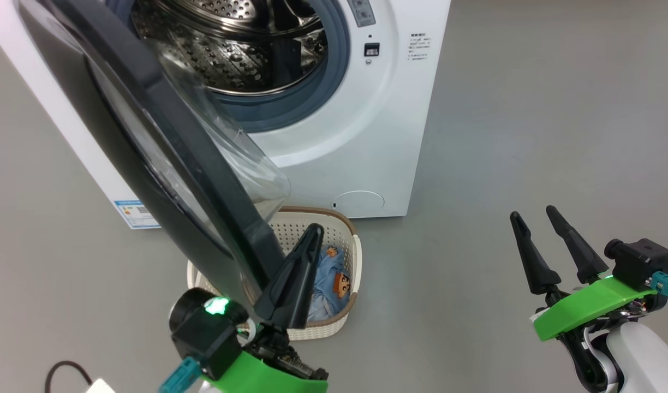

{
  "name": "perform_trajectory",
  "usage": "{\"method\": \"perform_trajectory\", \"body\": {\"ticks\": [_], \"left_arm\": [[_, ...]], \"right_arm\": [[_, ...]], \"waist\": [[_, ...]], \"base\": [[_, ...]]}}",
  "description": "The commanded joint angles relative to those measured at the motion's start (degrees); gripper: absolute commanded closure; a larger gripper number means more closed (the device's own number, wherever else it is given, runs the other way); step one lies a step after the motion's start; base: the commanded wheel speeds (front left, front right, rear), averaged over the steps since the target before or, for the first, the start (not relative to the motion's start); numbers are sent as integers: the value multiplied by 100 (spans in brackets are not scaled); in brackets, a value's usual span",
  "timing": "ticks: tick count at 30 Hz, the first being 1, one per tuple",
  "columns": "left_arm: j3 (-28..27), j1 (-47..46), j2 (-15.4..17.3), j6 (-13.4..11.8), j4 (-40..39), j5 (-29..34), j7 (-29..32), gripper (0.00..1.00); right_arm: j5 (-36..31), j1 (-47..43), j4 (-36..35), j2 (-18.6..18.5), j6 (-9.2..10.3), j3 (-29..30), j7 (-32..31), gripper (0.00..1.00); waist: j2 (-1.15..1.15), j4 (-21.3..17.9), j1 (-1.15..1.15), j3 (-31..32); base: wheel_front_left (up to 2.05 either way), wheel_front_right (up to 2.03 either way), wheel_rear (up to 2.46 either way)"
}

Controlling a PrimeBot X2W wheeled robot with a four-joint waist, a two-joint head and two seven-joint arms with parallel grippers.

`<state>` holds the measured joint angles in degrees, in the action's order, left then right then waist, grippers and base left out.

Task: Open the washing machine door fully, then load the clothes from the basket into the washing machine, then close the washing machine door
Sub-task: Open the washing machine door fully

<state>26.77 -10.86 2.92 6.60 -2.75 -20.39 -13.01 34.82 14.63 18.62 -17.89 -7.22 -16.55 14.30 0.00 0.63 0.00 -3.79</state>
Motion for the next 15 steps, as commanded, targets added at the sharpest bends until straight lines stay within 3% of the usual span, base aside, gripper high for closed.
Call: {"method": "perform_trajectory", "body": {"ticks": [1, 15], "left_arm": [[-107, -261, 14, 45, 9, -94, 20, 100], [-130, -385, 9, -39, 930, -420, 135, 100]], "right_arm": [[57, 80, -102, -42, -26, -82, 70, 0], [80, 114, -79, -9, -26, -89, 70, 0]], "waist": [[0, -57, 0, -33], [0, -264, 0, -57]], "base": [[0, 0, 0], [0, 0, 0]]}}
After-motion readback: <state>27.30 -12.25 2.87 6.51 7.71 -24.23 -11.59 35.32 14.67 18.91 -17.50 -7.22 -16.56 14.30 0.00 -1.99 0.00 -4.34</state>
